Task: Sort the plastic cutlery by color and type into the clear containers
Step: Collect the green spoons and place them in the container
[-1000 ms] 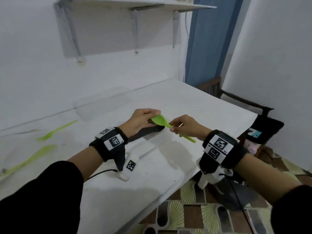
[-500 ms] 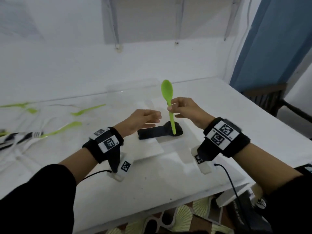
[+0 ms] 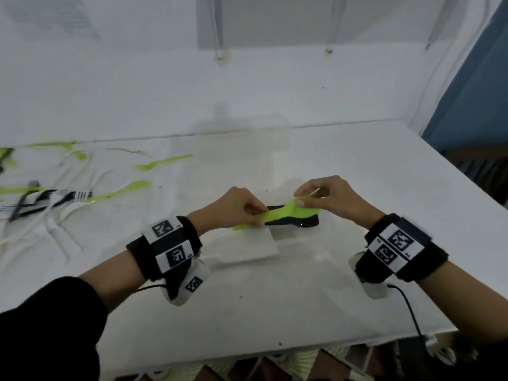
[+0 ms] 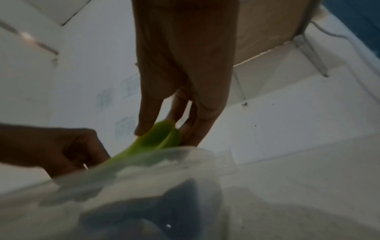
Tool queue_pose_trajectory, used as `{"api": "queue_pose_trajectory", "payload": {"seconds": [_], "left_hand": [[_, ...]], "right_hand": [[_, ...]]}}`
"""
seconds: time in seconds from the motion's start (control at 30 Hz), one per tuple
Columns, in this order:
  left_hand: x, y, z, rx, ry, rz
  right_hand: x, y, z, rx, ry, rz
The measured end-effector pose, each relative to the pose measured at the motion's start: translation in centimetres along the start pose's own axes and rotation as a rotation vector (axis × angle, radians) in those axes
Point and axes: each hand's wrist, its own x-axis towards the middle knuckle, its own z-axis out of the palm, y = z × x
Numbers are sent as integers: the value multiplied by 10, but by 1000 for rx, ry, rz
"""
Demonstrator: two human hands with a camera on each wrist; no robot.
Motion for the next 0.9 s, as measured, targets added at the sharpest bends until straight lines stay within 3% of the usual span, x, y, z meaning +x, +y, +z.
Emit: {"api": "queue_pose_trajectory", "payload": {"seconds": [0.17,0.3,0.53,0.63,0.9], "left_hand": [[0,1,24,104,-129,-36],[2,-1,34,92,-93,-66],[-1,-14,45,-92,53,-2],[-1,-16,44,-97,40,21],[0,-10,41,218,26,-4]], "right_hand": [[2,16,5,-393,-278,-124],[0,17,8,-670,-329,-251],[2,17,12,-735,-337,-268],[5,20,14,-767,-344,-272],[9,17,14,-779,-349,-292]]}}
